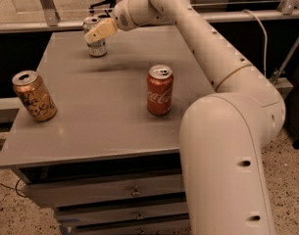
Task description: Move 7up can near orange can
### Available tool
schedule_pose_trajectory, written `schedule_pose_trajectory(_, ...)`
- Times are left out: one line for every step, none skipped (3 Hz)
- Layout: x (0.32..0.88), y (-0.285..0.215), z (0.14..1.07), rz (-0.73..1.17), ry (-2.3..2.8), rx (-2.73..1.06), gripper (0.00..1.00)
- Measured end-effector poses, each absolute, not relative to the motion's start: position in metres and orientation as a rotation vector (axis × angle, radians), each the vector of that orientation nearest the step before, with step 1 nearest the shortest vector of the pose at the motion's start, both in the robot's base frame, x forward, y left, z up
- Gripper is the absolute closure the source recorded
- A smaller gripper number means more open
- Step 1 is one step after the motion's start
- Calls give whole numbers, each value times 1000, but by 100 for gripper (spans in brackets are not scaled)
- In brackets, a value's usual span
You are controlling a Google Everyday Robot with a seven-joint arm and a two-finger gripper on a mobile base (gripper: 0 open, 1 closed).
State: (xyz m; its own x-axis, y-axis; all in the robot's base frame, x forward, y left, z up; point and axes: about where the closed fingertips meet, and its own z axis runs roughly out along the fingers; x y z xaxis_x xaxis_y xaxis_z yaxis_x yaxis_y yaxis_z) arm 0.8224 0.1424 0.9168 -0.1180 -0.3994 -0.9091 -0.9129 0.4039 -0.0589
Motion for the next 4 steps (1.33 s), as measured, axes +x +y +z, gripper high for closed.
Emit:
schedule_pose_trajectory(830,153,911,669,1703,-1167,0)
schedule_pose_trajectory(836,161,904,673,1699,-1169,17)
schedule_pose_trajectory(839,166,902,681,1688,-1166,41)
schedule_pose_trajectory(838,165,904,682,1679,-1164,64)
